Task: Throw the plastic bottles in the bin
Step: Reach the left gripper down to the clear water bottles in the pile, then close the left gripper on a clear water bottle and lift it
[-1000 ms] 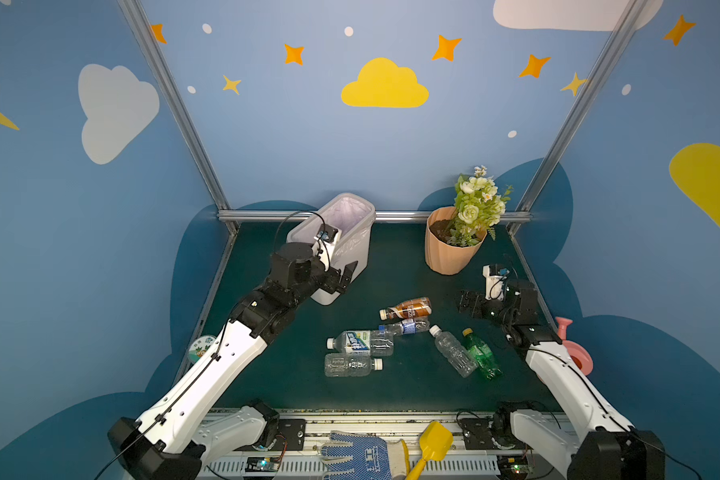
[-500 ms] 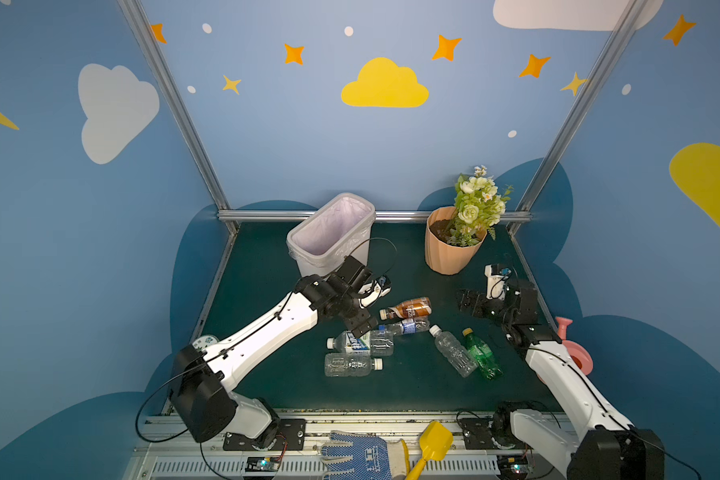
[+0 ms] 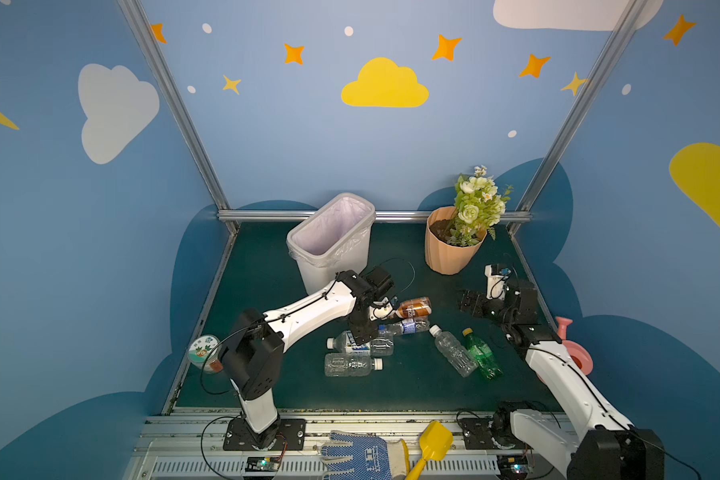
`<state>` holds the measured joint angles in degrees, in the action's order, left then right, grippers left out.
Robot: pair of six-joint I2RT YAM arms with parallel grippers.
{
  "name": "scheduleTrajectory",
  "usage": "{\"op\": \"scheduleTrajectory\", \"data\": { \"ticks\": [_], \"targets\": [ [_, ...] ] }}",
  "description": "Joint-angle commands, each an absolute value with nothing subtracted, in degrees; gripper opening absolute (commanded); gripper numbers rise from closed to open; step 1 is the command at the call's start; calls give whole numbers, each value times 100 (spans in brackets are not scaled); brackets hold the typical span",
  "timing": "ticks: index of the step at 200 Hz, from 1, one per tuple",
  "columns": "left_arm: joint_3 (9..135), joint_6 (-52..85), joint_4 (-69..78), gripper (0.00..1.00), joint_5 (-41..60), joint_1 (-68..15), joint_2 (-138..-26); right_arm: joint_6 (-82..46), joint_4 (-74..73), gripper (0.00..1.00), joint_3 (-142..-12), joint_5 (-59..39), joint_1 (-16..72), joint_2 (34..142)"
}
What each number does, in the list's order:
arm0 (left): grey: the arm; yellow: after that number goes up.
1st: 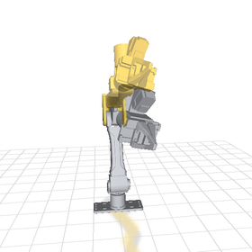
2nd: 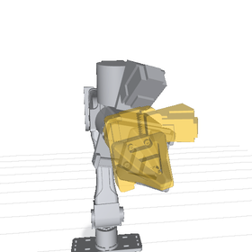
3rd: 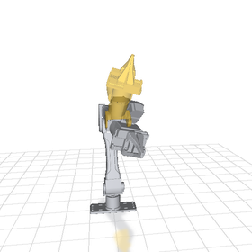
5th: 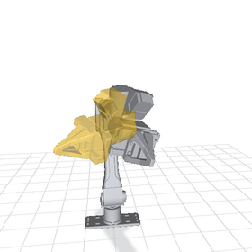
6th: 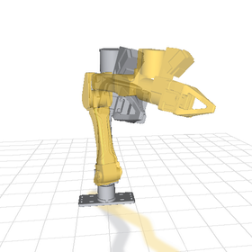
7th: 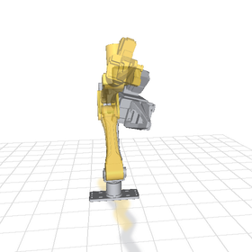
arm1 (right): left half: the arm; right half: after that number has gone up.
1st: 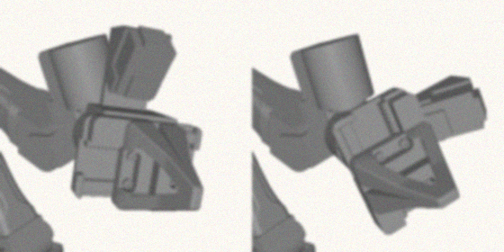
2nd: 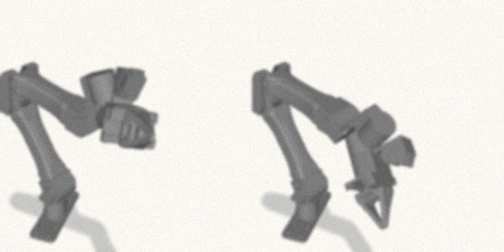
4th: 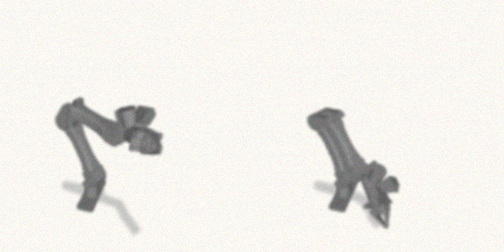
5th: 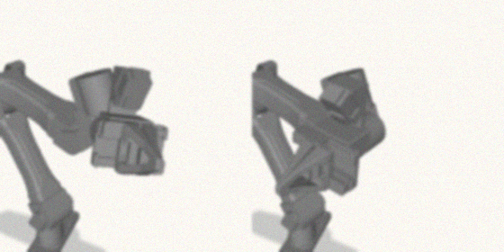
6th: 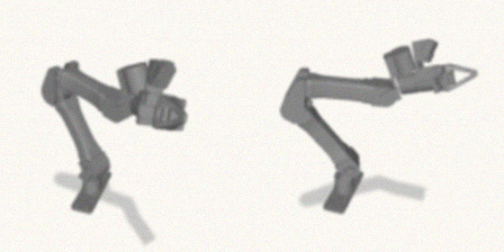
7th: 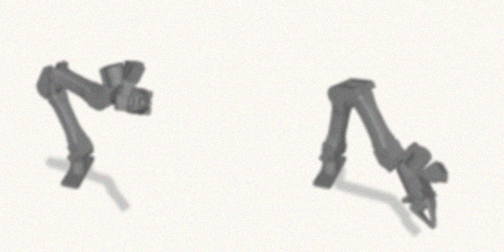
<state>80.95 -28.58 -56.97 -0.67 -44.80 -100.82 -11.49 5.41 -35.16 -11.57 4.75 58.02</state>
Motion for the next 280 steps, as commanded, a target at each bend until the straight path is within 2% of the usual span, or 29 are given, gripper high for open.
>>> {"op": "scheduleTrajectory", "data": {
  "ticks": [1,280],
  "targets": [
    [8138,-2971,-5919,85,-125,-4490,-10184,-1061,650,97,-3519,-1090,500,5752],
    [8002,-2799,-5759,78,-413,-4600,-11213,-1014,704,97,-3578,-1079,492,5889]
  ]
}}
